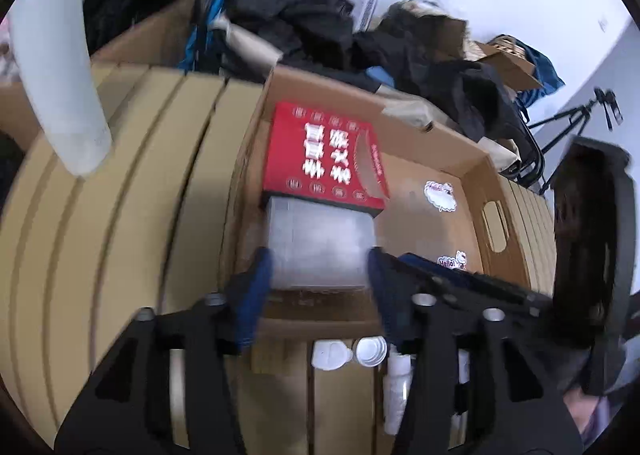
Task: Organize objects
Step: 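Place the foam block in the tray beside the red box and release, then pull both grippers back and reach toward the remaining table items, then grasp the white round brush with the left gripper while the right grasps the black cloth, then carry the brush and cloth into the tray and open both grippers, then withdraw both grippers from the tray toward the table items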
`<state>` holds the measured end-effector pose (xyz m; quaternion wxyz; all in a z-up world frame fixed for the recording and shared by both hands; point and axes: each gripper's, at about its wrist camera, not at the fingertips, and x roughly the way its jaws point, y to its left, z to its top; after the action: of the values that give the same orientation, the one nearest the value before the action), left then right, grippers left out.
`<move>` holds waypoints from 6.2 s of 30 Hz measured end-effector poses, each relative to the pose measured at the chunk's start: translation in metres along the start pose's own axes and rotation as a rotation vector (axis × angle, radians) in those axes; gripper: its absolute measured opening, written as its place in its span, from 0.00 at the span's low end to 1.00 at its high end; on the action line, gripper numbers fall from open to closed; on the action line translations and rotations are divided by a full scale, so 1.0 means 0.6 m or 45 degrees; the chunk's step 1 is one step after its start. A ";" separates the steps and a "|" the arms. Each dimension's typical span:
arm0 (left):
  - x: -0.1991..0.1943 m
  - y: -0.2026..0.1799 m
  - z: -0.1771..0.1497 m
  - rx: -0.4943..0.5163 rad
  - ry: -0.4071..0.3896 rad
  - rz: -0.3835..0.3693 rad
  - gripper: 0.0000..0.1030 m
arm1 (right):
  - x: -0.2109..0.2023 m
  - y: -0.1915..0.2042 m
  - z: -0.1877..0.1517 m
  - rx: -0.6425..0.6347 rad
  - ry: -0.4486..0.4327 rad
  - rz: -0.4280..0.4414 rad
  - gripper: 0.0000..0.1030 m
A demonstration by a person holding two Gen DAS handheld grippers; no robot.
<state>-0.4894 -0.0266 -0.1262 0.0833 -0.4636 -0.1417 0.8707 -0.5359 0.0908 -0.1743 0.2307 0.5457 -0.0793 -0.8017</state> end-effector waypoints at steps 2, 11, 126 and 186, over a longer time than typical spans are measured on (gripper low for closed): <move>-0.044 -0.014 0.006 0.074 -0.070 0.041 0.56 | -0.030 -0.003 0.001 -0.023 -0.039 -0.040 0.33; -0.265 -0.060 0.017 0.310 -0.126 0.346 0.97 | -0.320 -0.006 -0.037 -0.221 -0.249 -0.384 0.87; -0.113 -0.154 0.015 0.275 -0.111 -0.223 0.28 | -0.366 -0.037 -0.143 -0.267 -0.452 -0.174 0.33; -0.339 -0.041 -0.324 0.261 -0.219 0.194 0.86 | -0.380 0.062 -0.461 -0.325 -0.324 -0.111 0.80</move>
<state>-0.2143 -0.0268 -0.0620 0.0514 -0.3857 -0.0232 0.9209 -0.2052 0.1966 -0.0773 0.2511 0.4092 0.0182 -0.8770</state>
